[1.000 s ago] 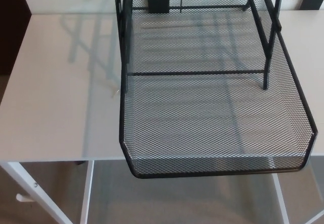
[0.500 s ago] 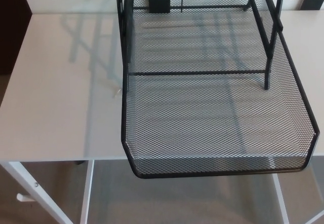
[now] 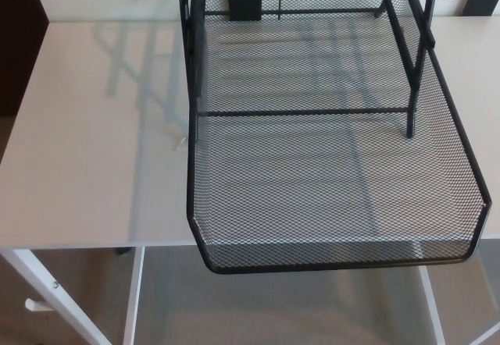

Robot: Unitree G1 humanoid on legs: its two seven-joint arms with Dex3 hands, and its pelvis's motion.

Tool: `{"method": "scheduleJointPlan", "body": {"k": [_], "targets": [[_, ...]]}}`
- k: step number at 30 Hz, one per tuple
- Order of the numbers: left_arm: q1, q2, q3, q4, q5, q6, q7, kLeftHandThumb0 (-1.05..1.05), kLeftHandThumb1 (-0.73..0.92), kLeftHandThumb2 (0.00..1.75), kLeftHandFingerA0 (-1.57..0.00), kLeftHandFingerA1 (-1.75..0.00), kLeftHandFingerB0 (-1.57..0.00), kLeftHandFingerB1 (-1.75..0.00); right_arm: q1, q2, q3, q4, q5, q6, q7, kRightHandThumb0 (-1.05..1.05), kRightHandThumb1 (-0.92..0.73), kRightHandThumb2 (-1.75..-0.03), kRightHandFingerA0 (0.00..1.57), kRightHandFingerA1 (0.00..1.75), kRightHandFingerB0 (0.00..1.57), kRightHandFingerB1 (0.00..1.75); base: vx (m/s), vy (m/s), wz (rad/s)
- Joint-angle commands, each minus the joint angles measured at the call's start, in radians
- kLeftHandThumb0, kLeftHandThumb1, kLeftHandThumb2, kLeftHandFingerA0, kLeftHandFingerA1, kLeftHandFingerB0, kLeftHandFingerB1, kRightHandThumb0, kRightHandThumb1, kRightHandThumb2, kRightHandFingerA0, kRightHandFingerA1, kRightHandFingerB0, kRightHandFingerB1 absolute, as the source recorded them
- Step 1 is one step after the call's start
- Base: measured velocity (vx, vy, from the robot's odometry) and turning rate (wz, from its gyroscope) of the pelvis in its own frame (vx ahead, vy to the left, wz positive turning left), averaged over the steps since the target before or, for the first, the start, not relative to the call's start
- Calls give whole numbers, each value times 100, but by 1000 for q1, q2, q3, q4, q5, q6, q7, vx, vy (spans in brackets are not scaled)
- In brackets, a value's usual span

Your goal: The robot walk towards a table in front and then pushes a layer of a file tray back to its original position using its right hand

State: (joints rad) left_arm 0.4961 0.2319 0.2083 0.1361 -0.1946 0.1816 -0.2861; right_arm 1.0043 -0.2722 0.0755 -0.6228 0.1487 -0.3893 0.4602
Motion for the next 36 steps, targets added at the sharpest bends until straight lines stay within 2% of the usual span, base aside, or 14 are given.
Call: {"method": "scheduleJointPlan", "body": {"k": [1, 2, 3, 4, 5, 7, 8, 9, 13, 14, 28, 33, 34, 36], "targets": [[-1, 23, 2, 15, 19, -15, -7, -3, 52, 92, -35, -58, -17, -49, 126, 83, -51, -272, -203, -254, -71, -48, -63, -59, 38, 33, 39, 34, 0, 0, 0], [1, 23, 1, 13, 20, -14, -7, -3, 52, 92, -35, -58, -17, -49, 133, 99, -55, -285, -223, -260, -81, -48, -63, -59, 38, 33, 39, 34, 0, 0, 0], [1, 24, 2, 18, 21, -18, -7, -3, 52, 92, -36, -58, -17, -49, 127, 129, -61, -290, -257, -288, -100, -58, -48, -82, 31, 47, 34, 48, 0, 0, 0], [3, 26, 0, 12, 22, -14, -8, -3, 53, 93, -36, -58, -16, -49, 114, 152, -67, -293, -286, -311, -116, -58, -49, -83, 29, 46, 33, 48, 0, 0, 0], [4, 24, 0, 14, 20, -15, -8, -3, 52, 93, -36, -59, -16, -49, 67, 205, -107, -308, -394, -355, -150, -54, -66, -60, 29, 32, 34, 33, 0, 0, 0], [7, 23, 0, 12, 21, -9, -6, -3, 53, 93, -35, -58, -16, -49, 17, 244, -143, -314, -503, -388, -176, -54, -67, -60, 21, 30, 30, 32, 0, 0, 0], [7, 24, -1, 10, 21, -5, -5, -2, 53, 93, -35, -58, -16, -49, 4, 240, -147, -325, -527, -375, -168, -57, -53, -76, 8, 38, 14, 38, 0, 0, 0], [7, 23, -1, 9, 21, -2, -4, -3, 53, 93, -35, -58, -16, -48, -32, 252, -151, -324, -579, -380, -177, -50, -62, -61, 8, 22, 16, 29, 0, 0, 0], [2, 28, -4, 29, 27, -23, -11, -3, 53, 93, -36, -59, -17, -49, -177, 296, -144, -241, -742, -429, -255, -51, -64, -60, 0, 24, 10, 26, 0, 0, 0], [3, 28, -4, 27, 27, -26, -13, -3, 53, 93, -35, -58, -17, -49, -222, 299, -132, -220, -796, -411, -273, -55, -44, -80, 0, 20, 2, 28, 0, 0, 0], [-7, 36, -13, -3, 37, -17, -7, -4, 51, 92, -38, -59, -20, -50, -615, 244, 40, -50, -1257, -79, -267, -79, -46, -78, 0, 0, 3, 4, 0, 0, 0], [-12, 41, -17, 3, 41, -20, -11, -5, 51, 91, -39, -59, -19, -50, -711, 238, 110, 21, -1393, 4, -279, -55, -28, -67, 0, 8, 0, 14, 0, 0, 0], [-11, 40, -16, -11, 39, -8, -6, -4, 51, 91, -39, -59, -20, -50, -730, 240, 126, 34, -1428, 29, -270, -48, -44, -72, 0, 0, 1, 13, 0, 0, 0], [-14, 45, -19, -11, 39, -8, -14, -4, 53, 92, -36, -58, -18, -49, -756, 240, 143, 58, -1440, 52, -274, -47, -42, -71, 0, 0, 0, 11, 0, 0, 0]]}}
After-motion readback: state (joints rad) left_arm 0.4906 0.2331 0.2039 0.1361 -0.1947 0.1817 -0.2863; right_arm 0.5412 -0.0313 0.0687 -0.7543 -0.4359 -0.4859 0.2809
